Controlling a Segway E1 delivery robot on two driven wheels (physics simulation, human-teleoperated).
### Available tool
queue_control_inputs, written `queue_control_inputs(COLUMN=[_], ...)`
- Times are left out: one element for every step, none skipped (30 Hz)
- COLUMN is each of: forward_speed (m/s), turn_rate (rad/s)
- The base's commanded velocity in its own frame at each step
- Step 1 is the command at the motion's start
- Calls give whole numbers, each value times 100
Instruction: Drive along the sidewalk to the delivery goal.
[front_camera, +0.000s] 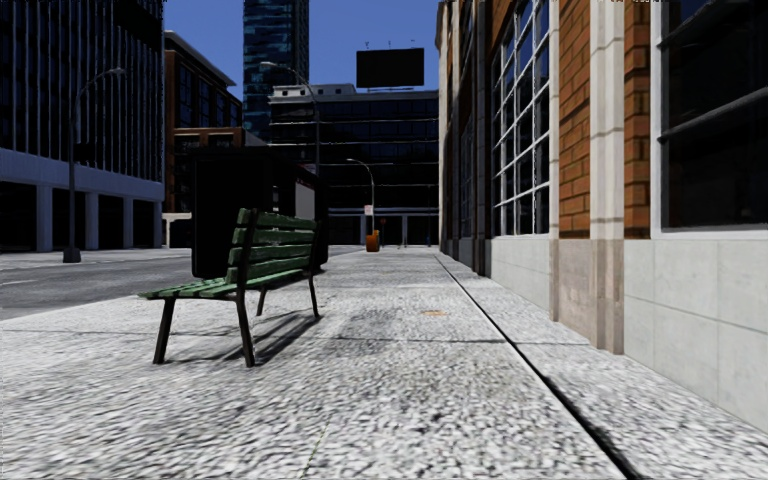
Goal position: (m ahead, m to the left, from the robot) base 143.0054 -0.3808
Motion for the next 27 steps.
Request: queue_control_inputs(forward_speed=[200, 200, 200, 200, 200, 200, 200, 200, 200, 200, 200, 200, 200, 200, 200, 200, 200, 200, 200, 200, 200, 200, 200, 200, 200, 200, 200], turn_rate=[-39, -39, -39, -39, -39, -39, -39, -39, -39, -39, -39, -39, -39, -38, 0, 0, 0, 0, 0, 0, 0, 0, 0, 0, 0, 0, 0])
